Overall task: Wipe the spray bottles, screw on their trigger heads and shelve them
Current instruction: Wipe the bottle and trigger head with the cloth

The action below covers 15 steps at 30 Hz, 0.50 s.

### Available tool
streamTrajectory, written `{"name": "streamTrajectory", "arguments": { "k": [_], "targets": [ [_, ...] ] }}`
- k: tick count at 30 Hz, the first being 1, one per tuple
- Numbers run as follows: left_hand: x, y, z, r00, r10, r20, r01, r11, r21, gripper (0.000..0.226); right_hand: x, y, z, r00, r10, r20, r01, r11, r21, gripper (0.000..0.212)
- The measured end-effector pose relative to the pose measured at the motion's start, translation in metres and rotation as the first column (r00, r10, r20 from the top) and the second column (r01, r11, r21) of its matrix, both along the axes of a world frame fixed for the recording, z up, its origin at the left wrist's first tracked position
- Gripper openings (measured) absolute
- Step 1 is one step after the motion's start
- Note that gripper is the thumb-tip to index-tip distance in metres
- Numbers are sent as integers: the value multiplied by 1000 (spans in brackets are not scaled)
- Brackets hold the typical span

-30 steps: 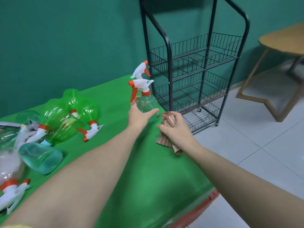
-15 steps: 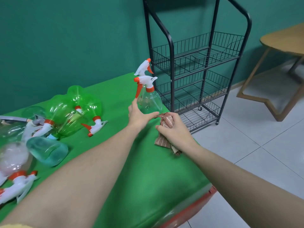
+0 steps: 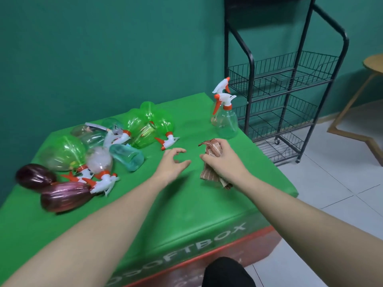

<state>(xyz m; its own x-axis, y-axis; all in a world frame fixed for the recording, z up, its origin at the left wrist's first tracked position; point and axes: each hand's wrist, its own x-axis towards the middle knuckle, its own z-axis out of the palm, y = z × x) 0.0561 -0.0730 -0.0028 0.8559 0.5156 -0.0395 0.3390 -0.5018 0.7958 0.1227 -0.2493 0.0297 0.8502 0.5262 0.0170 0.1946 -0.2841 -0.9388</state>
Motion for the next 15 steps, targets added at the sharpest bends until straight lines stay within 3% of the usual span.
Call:
{"name": "streamTrajectory", "arguments": {
  "k": [9,15],
  "targets": [
    [-105,64,0,998,55,5,-55,995,87,44,-67,61,7,992,124,18,-123,991,-54,56],
    [-160,114,3,998,63,-17,-56,962,268,43,-97,110,-1,979,201,19,-198,974,-112,56]
  ]
}}
